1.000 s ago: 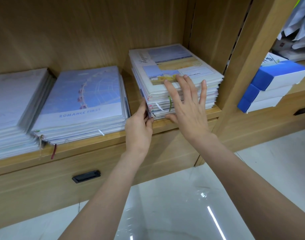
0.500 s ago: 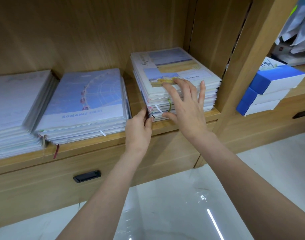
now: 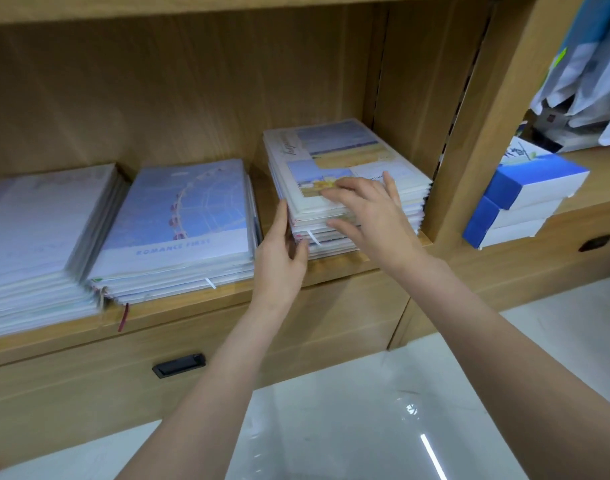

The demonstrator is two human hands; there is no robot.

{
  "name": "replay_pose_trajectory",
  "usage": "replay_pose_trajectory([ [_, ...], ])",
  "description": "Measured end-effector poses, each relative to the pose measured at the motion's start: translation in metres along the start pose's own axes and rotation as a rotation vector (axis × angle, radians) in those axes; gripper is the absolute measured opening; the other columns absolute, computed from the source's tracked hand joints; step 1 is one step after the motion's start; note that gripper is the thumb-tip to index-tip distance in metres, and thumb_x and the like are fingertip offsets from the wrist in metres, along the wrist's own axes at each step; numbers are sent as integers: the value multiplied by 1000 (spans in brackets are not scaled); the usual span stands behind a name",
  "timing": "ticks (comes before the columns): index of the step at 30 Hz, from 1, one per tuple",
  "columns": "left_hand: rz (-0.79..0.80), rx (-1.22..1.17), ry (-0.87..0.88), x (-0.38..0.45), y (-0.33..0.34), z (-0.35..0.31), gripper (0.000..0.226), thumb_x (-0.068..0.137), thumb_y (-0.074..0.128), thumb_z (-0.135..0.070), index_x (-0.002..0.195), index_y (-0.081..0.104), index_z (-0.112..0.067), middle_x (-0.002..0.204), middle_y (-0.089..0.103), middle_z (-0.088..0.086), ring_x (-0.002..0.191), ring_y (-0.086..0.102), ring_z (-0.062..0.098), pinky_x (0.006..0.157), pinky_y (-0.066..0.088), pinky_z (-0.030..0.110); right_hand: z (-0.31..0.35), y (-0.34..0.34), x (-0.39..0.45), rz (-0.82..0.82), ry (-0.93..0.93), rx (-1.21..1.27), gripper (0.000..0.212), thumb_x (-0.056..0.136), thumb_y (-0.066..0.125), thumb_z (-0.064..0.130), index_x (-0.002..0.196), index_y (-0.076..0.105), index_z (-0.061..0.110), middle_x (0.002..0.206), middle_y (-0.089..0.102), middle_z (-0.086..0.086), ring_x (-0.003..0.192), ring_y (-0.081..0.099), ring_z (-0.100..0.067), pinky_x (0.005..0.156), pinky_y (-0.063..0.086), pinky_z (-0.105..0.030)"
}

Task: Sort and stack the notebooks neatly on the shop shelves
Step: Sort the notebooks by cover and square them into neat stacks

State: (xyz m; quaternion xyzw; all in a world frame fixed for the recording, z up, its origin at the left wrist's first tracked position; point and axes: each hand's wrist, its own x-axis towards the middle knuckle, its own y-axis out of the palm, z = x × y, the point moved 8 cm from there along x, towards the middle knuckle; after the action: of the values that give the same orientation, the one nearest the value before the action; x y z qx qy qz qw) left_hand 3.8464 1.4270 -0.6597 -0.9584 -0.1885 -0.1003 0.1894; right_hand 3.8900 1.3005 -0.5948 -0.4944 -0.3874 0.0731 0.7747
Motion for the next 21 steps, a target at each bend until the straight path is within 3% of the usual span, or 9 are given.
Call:
replay_pose_trajectory([
  [2, -16, -7, 5, 4, -3, -6, 65, 91, 55, -7, 147, 24, -16, 122, 57, -5, 110, 55, 7, 102, 44, 33, 5, 1, 7, 41, -15, 26, 39, 88, 61, 24, 126, 58, 17, 127, 56, -7, 123, 47, -25, 115, 7, -43],
  [5, 6, -69, 4, 4, -7, -16, 59, 92, 55, -9, 145, 30, -10, 134, 53, 0, 119, 53, 8, 104, 42, 31, 11, 2, 12, 68, -13, 70, 39, 87, 64, 25, 124, 61, 15, 127, 57, -8, 121, 47, -30, 109, 24, -44],
  [9, 5, -77, 17, 8, -13, -22, 54, 92, 55, -9, 142, 36, -9, 136, 51, 3, 123, 51, 11, 105, 41, 32, 18, 2, 14, 92, 35, 37, 42, 88, 58, 38, 129, 56, 27, 135, 50, 3, 125, 36, -23, 106, 19, -37],
  [14, -6, -62, -8, 8, -16, -20, 55, 90, 57, -11, 141, 37, -9, 133, 55, 5, 119, 54, 10, 102, 43, 25, 24, 7, 16, 154, 95, 37, 38, 94, 51, 35, 131, 53, 32, 141, 44, 7, 127, 30, -22, 110, 14, -38],
  [21, 54, -64, 11, 8, -20, -27, 50, 92, 54, -15, 140, 40, -13, 122, 55, -10, 112, 53, 0, 95, 44, 14, 28, 10, 12, 114, 97, 21, 36, 95, 49, 31, 130, 55, 28, 140, 46, 4, 129, 32, -22, 111, 15, -42],
])
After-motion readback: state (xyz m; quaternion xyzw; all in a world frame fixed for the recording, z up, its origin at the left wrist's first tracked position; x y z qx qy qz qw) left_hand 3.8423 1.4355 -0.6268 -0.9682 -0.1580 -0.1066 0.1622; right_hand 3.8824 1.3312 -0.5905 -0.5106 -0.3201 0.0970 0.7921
